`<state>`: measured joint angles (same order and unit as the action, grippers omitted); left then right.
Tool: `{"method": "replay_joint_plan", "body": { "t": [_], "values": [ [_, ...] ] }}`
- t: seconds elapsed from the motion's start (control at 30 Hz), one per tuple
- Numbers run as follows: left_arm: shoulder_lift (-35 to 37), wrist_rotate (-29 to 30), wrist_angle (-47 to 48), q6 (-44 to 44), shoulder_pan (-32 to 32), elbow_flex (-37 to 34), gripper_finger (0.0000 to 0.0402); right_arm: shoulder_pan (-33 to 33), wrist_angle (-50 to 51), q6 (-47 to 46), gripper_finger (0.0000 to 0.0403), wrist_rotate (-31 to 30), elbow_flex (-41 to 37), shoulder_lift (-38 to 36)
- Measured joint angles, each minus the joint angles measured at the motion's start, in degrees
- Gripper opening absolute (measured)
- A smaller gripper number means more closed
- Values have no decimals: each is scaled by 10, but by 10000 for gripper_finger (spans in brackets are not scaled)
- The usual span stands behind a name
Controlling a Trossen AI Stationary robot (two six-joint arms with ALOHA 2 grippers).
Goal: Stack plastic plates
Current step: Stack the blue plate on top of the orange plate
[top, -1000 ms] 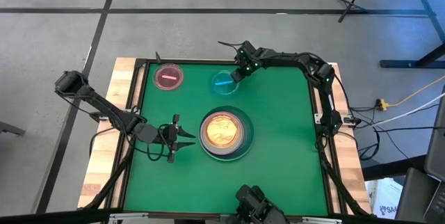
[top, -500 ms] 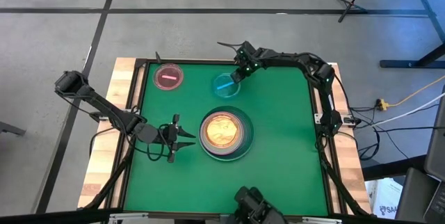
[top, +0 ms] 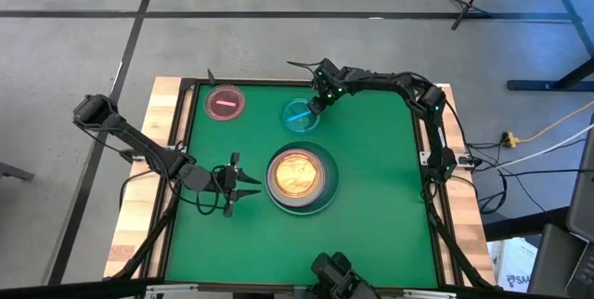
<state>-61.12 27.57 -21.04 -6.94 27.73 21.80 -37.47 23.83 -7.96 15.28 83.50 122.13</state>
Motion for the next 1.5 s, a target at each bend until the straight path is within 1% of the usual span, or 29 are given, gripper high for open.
{"method": "replay_joint_plan", "body": {
  "t": [0.07,0.23,0.3,0.47,0.53,0.83,1.27,1.33,1.5],
  "values": [
    [0,0,0,0,0,0,99,0,0,8,98,-8,0,0],
    [0,0,0,0,0,0,99,0,0,9,27,-11,0,0],
    [0,0,0,0,0,0,99,-1,0,14,8,-11,0,0],
    [0,-1,0,-3,2,0,99,0,-2,23,14,-12,0,-2],
    [0,-1,0,-3,4,0,99,-1,-2,25,8,-14,0,-6],
    [0,4,0,-4,4,0,99,-1,-8,39,1,-38,2,-52],
    [0,5,0,-4,4,0,99,-1,27,53,1,-43,2,-161],
    [0,5,0,-4,4,0,99,0,40,53,1,-35,2,-176],
    [0,5,0,-4,4,0,99,13,83,59,0,36,2,-201]
  ]
}}
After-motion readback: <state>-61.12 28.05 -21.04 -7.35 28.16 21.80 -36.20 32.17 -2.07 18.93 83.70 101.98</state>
